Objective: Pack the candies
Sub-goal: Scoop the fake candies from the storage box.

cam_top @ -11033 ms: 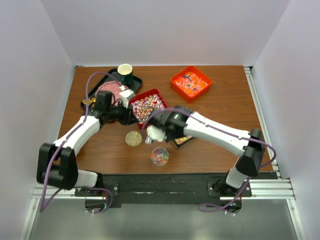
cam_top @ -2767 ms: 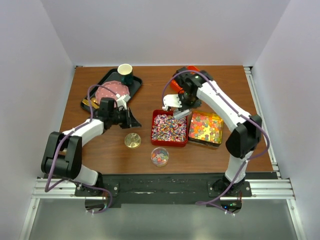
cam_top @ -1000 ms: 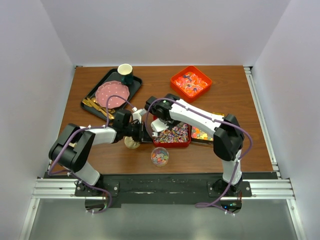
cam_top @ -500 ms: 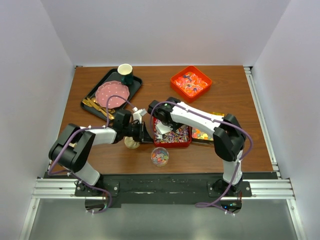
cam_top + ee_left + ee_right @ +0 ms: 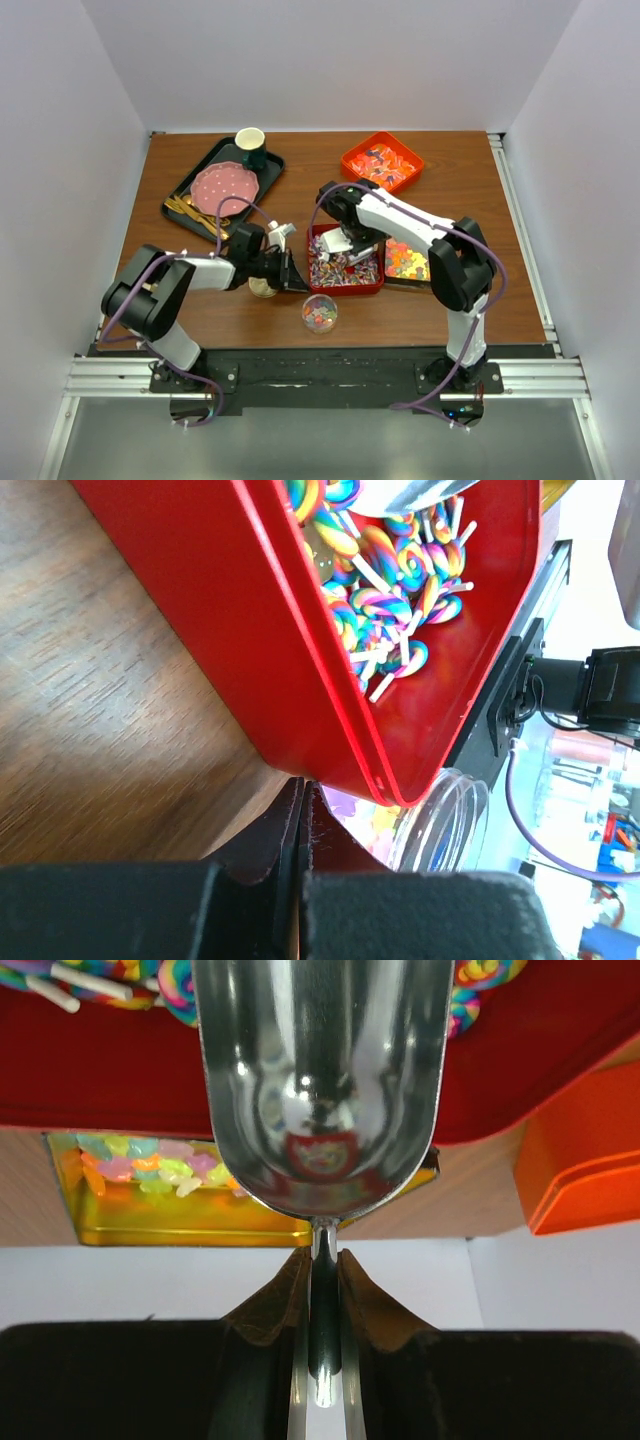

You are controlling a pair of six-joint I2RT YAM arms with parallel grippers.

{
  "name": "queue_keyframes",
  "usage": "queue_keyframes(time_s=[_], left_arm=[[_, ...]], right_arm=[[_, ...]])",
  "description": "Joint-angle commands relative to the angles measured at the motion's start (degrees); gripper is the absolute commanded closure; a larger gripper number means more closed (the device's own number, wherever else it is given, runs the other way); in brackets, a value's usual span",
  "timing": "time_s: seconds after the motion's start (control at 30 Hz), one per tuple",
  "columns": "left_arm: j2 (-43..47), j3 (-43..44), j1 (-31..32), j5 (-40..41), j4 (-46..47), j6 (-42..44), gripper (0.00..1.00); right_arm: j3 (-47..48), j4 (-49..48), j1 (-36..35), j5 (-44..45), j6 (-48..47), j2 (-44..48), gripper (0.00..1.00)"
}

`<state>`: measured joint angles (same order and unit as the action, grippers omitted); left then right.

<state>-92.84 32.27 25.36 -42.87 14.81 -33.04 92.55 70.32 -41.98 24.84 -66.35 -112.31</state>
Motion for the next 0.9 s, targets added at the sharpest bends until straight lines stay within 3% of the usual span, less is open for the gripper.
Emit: queue_keyframes(time_s=[0.0, 0.4, 0.57, 0.8, 0.87], left_arm=[[-1.9, 2.8, 0.8, -2.9, 3.5, -1.3, 1.00], [-4.1, 4.3, 0.7, -3.8, 7.4, -4.6, 1.00], [-5.1, 4.9, 0.0, -4.1, 9.2, -7.1, 1.00], [-5.8, 5.9, -2.2, -4.6, 8.4, -7.3, 1.00], [-6.0, 6.6, -2.7, -4.7, 7.3, -6.7, 1.00]], right_arm=[[0.3, -3.7, -1.0, -5.0, -2.9, -2.0, 1.00], [-7.2, -10.1, -7.1, -6.5, -3.9, -1.8, 1.00], [4.3, -1.7, -7.0, -20.6, 13.9, -9.2, 1.00], [1.9, -5.2, -5.5, -27.9, 20.9, -6.8, 1.00], [1.0, -7.2, -5.0, -26.3, 24.4, -6.3, 1.00]])
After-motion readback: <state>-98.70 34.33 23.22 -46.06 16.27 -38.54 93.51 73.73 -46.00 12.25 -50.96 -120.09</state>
